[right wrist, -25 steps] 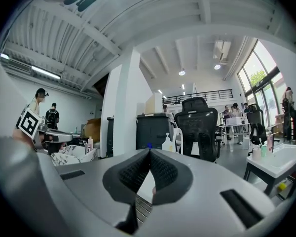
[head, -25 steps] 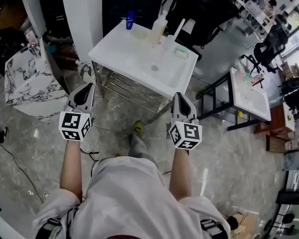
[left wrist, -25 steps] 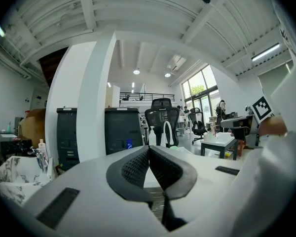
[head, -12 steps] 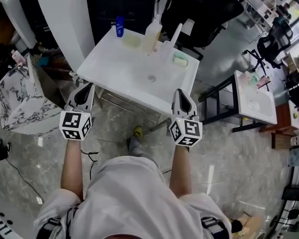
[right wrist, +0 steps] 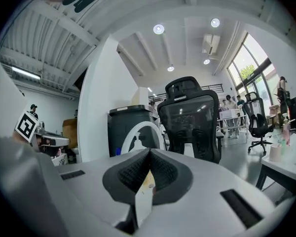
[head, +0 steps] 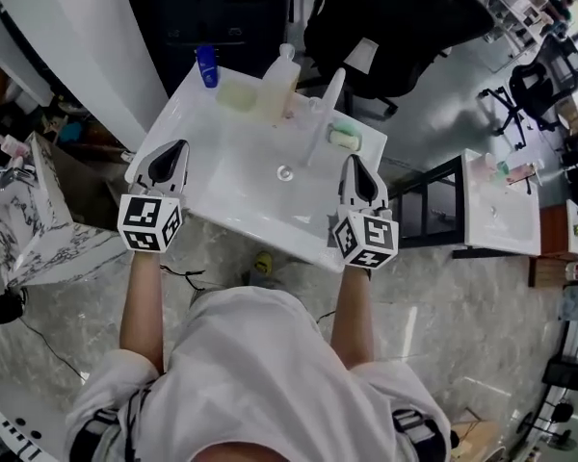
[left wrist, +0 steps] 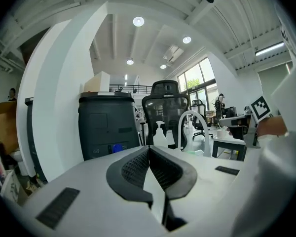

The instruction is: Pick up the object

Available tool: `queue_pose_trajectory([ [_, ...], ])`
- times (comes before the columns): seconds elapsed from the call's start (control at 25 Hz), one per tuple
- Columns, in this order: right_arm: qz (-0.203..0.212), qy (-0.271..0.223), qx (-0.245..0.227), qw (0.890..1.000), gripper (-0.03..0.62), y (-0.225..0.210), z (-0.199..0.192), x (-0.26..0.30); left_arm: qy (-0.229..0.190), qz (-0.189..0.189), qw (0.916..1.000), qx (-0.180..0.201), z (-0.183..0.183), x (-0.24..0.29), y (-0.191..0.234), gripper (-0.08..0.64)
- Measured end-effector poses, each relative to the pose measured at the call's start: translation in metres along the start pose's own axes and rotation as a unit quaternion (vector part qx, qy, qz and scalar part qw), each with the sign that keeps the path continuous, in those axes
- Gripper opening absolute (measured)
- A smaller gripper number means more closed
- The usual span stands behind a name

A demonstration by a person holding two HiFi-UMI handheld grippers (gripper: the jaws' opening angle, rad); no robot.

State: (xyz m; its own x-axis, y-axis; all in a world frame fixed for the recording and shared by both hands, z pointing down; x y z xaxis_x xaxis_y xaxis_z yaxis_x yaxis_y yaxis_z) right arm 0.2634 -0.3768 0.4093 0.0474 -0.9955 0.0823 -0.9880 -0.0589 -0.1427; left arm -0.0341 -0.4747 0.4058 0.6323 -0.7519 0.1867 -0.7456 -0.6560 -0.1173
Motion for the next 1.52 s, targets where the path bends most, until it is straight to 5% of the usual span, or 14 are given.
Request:
queue_pose_trajectory([
  [1.0,-0.088,0.057,0.017,0.994,0.006,-0.054,-0.037,0.091,0.052,-0.097,0.9938,-0.014,-0.033,0.165,0.028,0.02],
  [1.52,-0.111,0.087,0.034,0.989,0.006,-0.086,-0.078,0.115,0.097,-0.137,0.9855,0.027,-0.071,0.226,0.013,0.021],
])
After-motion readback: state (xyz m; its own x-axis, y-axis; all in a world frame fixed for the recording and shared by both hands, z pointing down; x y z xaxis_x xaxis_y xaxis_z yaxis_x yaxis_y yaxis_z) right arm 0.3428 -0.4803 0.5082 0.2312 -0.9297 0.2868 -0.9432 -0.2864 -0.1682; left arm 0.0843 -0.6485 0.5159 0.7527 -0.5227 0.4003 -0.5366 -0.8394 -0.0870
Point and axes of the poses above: the fingertips, and each gripper's own axes: x forward along the fingers, y to its left, z out of its top, the point moved 1 cm from there along -x, backward along the fingers, and after that the axes turned 3 degrees about x, right-handed, at the moved point
